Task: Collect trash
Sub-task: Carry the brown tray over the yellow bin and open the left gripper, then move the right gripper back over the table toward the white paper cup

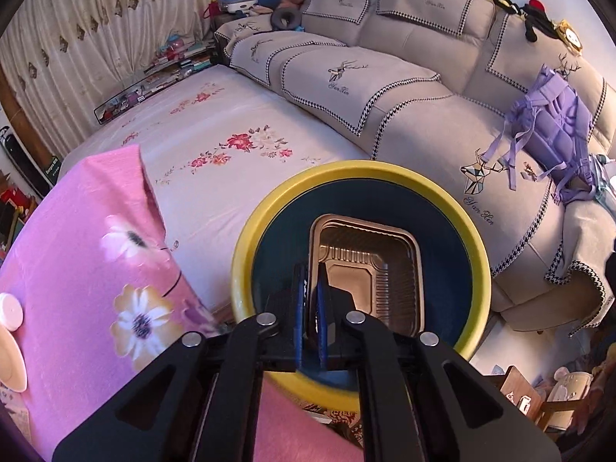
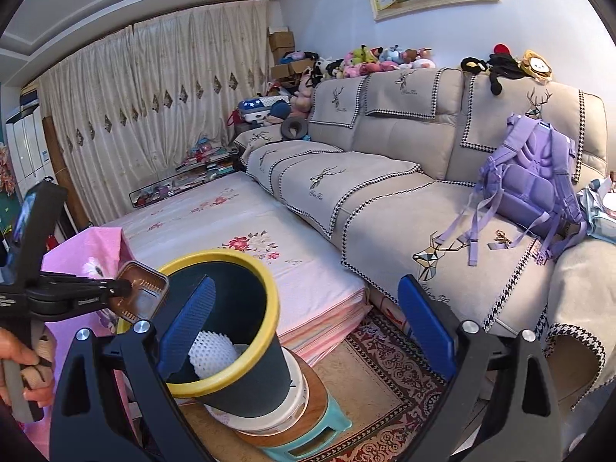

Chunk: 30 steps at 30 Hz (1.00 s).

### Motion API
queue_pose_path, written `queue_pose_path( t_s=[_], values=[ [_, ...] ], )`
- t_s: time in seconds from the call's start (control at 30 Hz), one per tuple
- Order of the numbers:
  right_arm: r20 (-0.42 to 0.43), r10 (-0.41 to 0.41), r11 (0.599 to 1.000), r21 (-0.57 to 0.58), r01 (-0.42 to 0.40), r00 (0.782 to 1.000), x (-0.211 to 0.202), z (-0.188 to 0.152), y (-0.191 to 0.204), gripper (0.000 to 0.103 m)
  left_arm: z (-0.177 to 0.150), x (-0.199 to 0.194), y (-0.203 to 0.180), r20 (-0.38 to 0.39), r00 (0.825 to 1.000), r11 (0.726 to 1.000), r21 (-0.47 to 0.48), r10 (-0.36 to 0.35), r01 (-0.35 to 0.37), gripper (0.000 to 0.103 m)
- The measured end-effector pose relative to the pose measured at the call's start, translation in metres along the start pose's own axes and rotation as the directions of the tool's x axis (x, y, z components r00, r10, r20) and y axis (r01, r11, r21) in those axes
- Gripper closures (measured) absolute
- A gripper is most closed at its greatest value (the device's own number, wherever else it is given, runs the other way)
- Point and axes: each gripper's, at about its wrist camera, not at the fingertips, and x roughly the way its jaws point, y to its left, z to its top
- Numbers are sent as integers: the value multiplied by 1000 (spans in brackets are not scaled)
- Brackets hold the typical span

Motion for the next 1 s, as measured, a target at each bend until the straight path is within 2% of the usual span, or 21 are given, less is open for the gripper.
queue_pose_path(
  t_s=[0.03,0.07,0.1,0.23,0.33,0.4,0.43,0.5,0.53,0.63,0.7,0.73,0.8,0.93,1.0],
  values=[
    [1,-5,1000,3,5,1000,0,1,-3,12,1,4,-2,-4,1000,1000,3,7,-7,84],
    [1,-8,1000,6,8,1000,0,1,-5,12,3,7,-4,-8,1000,1000,3,13,-13,65],
    [2,-10,1000,8,10,1000,0,2,-6,12,4,9,-5,-7,1000,1000,1,21,-21,51],
    [3,-10,1000,9,10,1000,-3,2,-5,12,-4,-3,0,18,999,1000,-8,27,-27,49],
    [0,4,1000,6,-4,1000,-4,1,0,11,-20,-38,14,88,996,999,-48,18,-14,46],
    [-2,21,1000,3,-21,1000,-4,0,6,11,-37,-70,27,164,986,997,-80,34,-21,30],
    [-5,30,1000,2,-30,1000,-5,-1,10,11,-48,-85,34,199,979,995,-98,52,-33,27],
    [-11,56,998,-5,-56,998,-4,-2,19,10,-73,-119,52,266,955,985,-147,128,-91,15],
    [-14,70,997,-11,-70,997,-5,-3,24,10,-86,-133,61,290,941,977,-174,172,-125,12],
    [-22,114,993,-28,-114,993,-6,-5,42,9,-131,-176,93,344,887,938,-268,308,-221,10],
    [-27,145,988,-44,-146,989,-8,-8,57,9,-165,-201,121,333,848,890,-345,413,-297,9],
    [-29,159,986,-53,-161,987,-9,-9,65,9,-177,-209,131,325,837,873,-373,441,-315,9],
    [-37,195,978,-72,-197,980,-12,-10,84,9,-210,-226,161,284,813,818,-452,509,-355,9],
    [-47,257,958,-123,-261,965,-22,-14,123,9,-266,-251,214,185,782,708,-581,595,-402,9],
    [-59,287,945,-145,-293,956,-26,-15,141,9,-293,-262,236,148,752,649,-627,643,-432,9]
  ],
)
